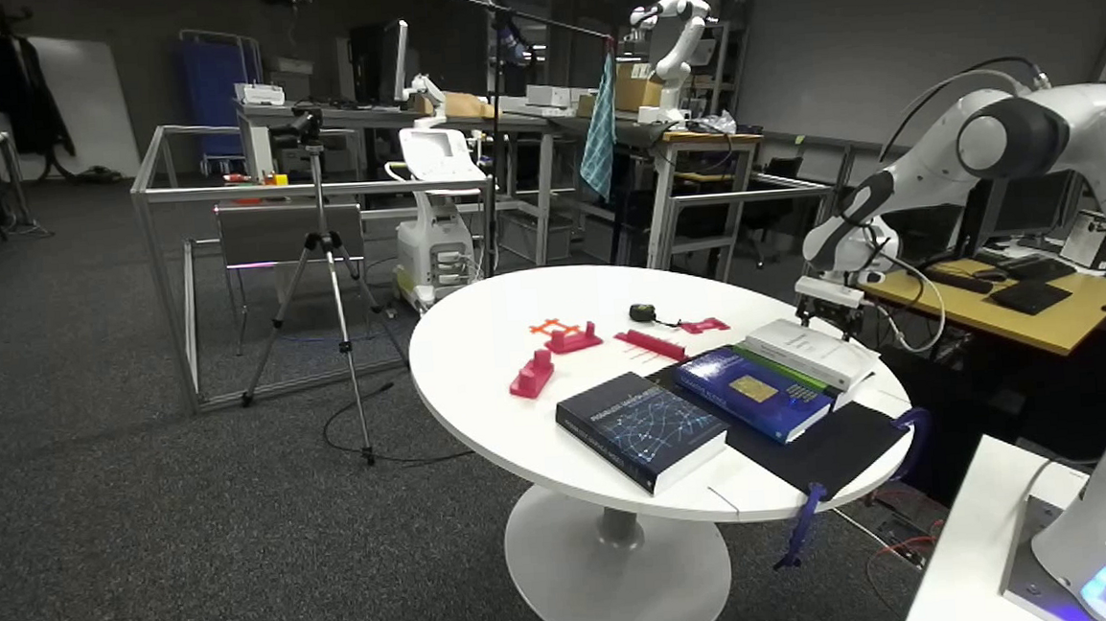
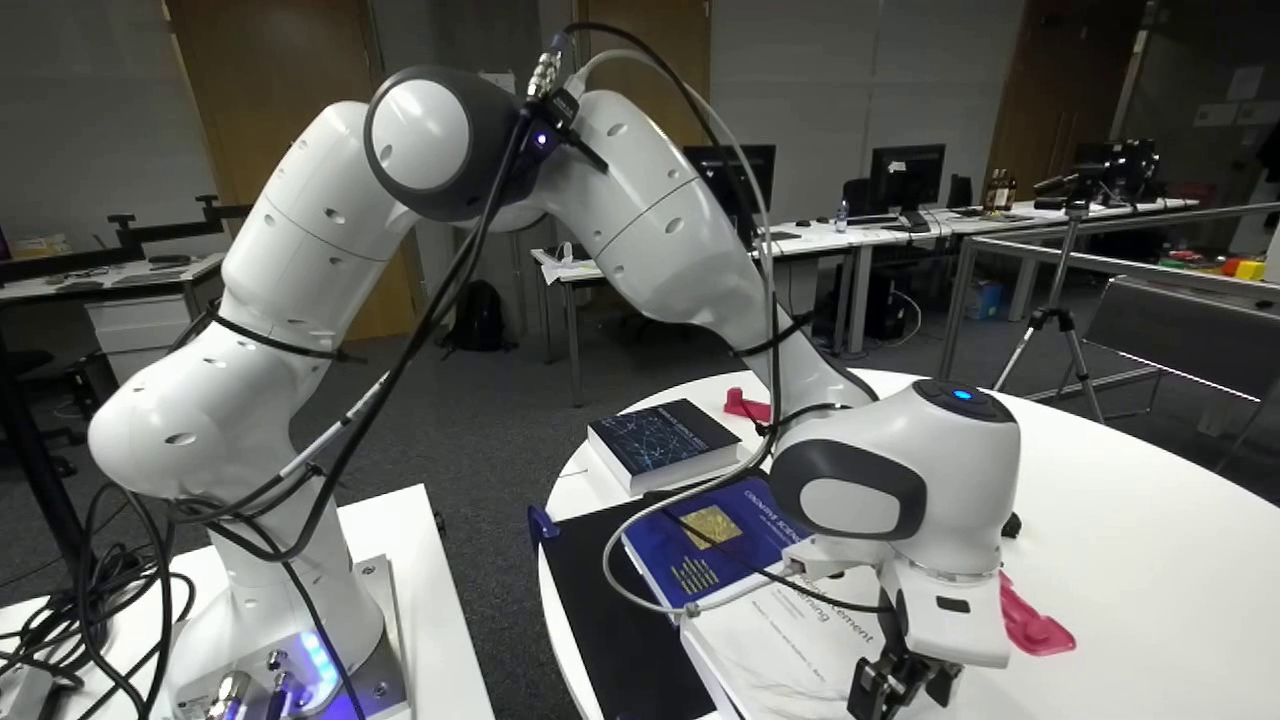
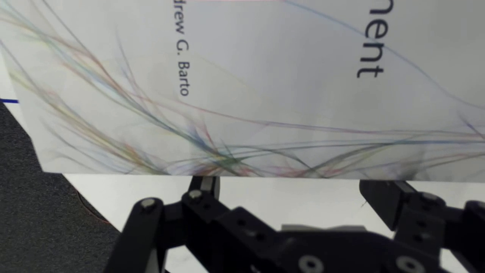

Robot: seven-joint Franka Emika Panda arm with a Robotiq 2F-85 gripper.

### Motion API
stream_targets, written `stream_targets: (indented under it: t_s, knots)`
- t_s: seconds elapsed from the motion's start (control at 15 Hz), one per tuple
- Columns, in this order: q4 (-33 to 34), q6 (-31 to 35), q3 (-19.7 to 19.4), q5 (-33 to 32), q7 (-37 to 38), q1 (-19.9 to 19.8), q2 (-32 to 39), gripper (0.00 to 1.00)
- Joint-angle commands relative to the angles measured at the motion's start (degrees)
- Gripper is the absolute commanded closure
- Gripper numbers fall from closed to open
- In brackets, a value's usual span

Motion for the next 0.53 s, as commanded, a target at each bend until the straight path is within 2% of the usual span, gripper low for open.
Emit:
stream_targets:
  t_s: [0.0, 0.47]
  knots:
    - [-5.1, -1.3, 0.1, 0.3, -0.7, 1.2, -5.3, 0.00]
    - [-12.5, -1.1, -2.4, 0.1, 6.5, 3.8, -11.1, 0.00]
